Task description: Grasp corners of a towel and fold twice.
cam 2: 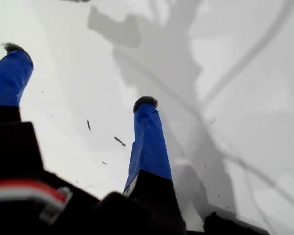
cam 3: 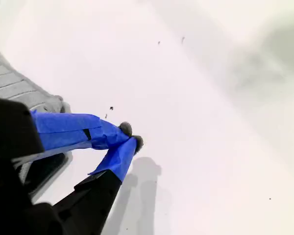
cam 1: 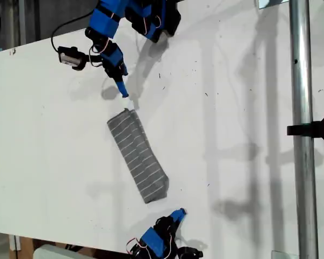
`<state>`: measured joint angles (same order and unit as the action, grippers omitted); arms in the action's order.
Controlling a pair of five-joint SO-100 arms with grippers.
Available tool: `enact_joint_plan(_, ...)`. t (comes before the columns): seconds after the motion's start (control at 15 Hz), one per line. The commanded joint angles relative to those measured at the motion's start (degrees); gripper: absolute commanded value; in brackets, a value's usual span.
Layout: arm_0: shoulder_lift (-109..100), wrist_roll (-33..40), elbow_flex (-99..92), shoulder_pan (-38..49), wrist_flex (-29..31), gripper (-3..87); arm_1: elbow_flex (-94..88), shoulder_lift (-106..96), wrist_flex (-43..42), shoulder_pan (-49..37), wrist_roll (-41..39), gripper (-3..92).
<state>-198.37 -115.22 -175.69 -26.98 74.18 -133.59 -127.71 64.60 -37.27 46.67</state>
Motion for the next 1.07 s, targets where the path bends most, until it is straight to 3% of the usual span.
enact_joint_plan(0.0, -0.7, 0.1, 0.6, 0.4, 0.4, -2.9, 15.4, 20.7, -9.5, -1.2, -4.6, 43.0)
enact_joint_plan(0.27, -0.7, -1.3, -0.3, -1.3, 0.1, -2.9, 40.0, 50.2, -12.8, 0.2, -6.0, 41.2)
enact_joint_plan(0.67, -0.7, 2.0, -0.4, 0.1, 0.7, -2.9, 59.0, 69.1, -6.7, 9.4, 4.1, 34.6)
enact_joint_plan(0.73, -0.7, 2.4, -0.4, 0.2, 0.8, -2.9, 58.8, 69.2, -6.3, 11.2, 7.6, 23.6)
enact_joint_plan(1.0, -0.7, 3.1, -0.4, 0.3, 0.9, -2.9, 58.4, 67.4, -3.9, 18.7, 9.4, -0.2)
